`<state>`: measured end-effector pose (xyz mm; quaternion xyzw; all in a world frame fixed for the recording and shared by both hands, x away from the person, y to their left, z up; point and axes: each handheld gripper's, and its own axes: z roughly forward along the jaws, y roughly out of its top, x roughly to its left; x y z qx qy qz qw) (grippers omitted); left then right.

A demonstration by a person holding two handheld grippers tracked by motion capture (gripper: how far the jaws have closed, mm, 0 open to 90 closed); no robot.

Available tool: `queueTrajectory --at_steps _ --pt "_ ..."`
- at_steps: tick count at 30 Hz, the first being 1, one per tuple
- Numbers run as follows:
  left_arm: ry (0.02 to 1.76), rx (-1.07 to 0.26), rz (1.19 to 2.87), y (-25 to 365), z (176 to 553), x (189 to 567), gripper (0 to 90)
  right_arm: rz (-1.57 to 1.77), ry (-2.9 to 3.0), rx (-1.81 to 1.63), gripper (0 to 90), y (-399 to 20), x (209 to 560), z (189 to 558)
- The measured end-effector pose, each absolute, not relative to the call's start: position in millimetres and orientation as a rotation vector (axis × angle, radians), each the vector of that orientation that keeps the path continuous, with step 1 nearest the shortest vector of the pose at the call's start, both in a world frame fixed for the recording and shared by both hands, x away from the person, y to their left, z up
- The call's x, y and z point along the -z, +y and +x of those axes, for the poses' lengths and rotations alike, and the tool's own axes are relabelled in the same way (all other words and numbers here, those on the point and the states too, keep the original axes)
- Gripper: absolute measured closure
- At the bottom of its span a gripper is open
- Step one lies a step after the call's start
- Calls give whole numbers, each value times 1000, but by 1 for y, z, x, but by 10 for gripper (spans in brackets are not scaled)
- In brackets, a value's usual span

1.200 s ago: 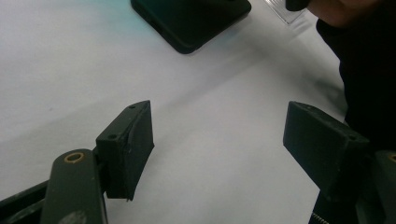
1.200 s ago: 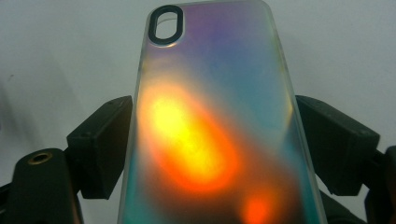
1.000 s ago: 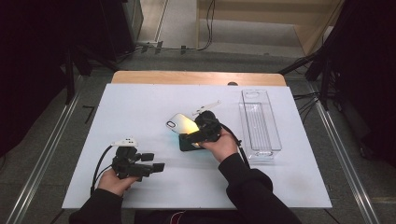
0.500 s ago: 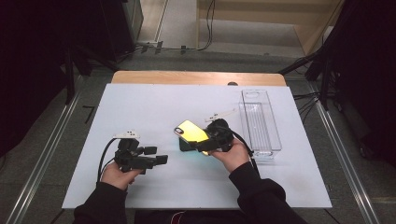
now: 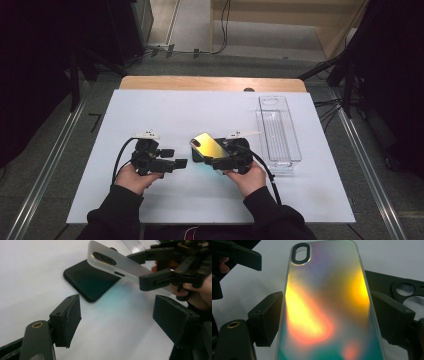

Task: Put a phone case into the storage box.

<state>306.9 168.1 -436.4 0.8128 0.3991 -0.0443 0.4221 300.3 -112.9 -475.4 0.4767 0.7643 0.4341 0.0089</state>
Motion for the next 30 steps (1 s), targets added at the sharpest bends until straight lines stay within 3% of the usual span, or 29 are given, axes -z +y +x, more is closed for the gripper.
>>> queueTrajectory --at_steps 13,30 --pt "1083 188 1975 152 329 425 235 1569 2241 -1453 148 -113 484 288" --pt "1171 176 1938 133 350 424 248 1685 2111 -1569 148 -114 492 286"
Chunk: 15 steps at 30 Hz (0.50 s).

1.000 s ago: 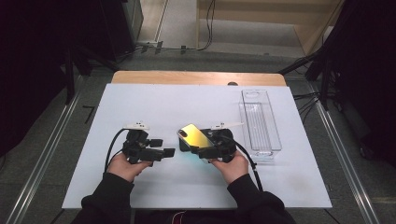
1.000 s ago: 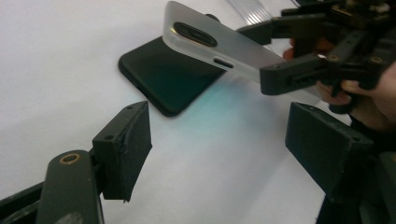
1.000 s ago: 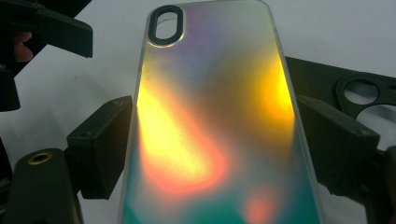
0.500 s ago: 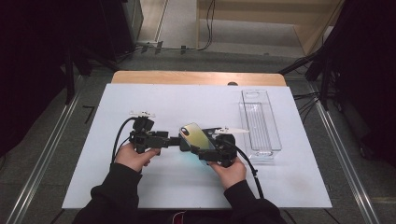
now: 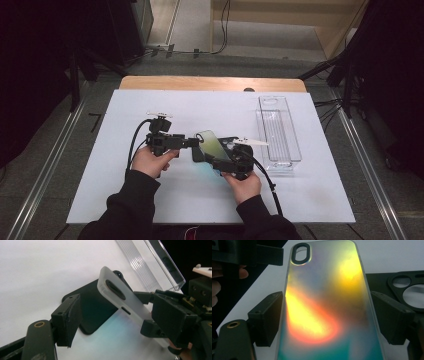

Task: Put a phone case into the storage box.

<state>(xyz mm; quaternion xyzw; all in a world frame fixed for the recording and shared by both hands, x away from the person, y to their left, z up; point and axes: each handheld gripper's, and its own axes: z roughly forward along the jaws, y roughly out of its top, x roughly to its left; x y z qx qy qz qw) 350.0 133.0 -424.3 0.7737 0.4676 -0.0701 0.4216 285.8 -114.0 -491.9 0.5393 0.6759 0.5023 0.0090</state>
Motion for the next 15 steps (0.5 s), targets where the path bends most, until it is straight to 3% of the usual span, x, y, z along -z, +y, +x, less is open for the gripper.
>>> queueTrajectory --at_steps 15 --pt "1232 189 1890 125 357 426 302 1799 1976 -1716 148 -103 499 278"
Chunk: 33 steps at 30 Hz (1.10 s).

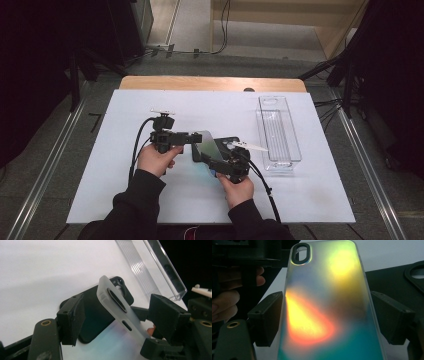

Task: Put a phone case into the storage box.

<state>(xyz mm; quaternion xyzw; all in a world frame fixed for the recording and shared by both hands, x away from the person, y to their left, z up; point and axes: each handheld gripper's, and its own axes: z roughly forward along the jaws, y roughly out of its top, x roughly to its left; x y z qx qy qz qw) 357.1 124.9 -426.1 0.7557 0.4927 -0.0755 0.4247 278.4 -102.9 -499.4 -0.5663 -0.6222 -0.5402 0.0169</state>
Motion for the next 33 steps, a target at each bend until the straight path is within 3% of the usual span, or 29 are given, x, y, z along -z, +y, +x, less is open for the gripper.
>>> queueTrajectory --at_steps 10,18,33 --pt "1309 292 1815 123 363 432 435 -1770 -1914 1739 148 -98 499 275" --pt "1291 348 1783 126 364 435 682 -1740 -1905 1796 148 -94 499 272" --pt "1269 467 1689 128 364 434 786 -1680 -1927 1861 146 -92 503 272"
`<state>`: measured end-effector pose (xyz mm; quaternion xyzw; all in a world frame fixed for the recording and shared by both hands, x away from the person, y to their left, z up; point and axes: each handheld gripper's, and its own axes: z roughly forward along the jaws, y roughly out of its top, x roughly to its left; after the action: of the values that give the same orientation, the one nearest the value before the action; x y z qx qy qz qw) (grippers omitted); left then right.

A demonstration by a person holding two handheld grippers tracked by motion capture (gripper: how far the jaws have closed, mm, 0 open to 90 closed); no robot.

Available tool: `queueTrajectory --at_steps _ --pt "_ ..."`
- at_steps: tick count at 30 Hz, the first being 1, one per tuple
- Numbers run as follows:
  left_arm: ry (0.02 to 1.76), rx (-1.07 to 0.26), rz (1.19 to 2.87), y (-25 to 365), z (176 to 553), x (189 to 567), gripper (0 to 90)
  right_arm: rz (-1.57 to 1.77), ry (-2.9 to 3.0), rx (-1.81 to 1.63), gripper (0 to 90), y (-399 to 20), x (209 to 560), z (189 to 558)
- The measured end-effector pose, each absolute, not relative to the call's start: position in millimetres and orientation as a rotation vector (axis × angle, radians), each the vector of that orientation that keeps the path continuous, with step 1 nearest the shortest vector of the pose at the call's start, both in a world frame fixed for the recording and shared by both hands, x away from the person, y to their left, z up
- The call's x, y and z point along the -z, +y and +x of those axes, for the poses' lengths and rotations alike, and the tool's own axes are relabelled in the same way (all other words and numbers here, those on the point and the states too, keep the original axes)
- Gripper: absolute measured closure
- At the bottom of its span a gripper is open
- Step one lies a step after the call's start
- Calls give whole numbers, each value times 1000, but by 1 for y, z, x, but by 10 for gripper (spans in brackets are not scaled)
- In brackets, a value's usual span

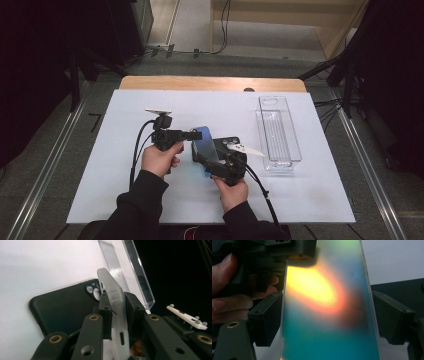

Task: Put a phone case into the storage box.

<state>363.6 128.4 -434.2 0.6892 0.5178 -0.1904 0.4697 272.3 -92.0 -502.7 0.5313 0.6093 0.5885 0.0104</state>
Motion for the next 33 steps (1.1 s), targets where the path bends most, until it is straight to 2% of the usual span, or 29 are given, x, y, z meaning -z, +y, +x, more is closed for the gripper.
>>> queueTrajectory --at_steps 8,11,12,20,33 --pt "1254 522 1656 130 363 432 810 1649 1920 -1865 142 -92 504 274" --pt "1241 511 1665 129 361 429 812 1578 1949 -1898 76 -95 504 274" --pt "1240 507 1670 129 360 428 812 1567 1952 -1891 2 -95 504 275" --pt "1224 453 1697 127 357 422 811 1546 2038 -1833 0 -97 501 278" --pt "1214 285 1769 129 351 405 810 1594 2187 -1718 0 -109 488 284"
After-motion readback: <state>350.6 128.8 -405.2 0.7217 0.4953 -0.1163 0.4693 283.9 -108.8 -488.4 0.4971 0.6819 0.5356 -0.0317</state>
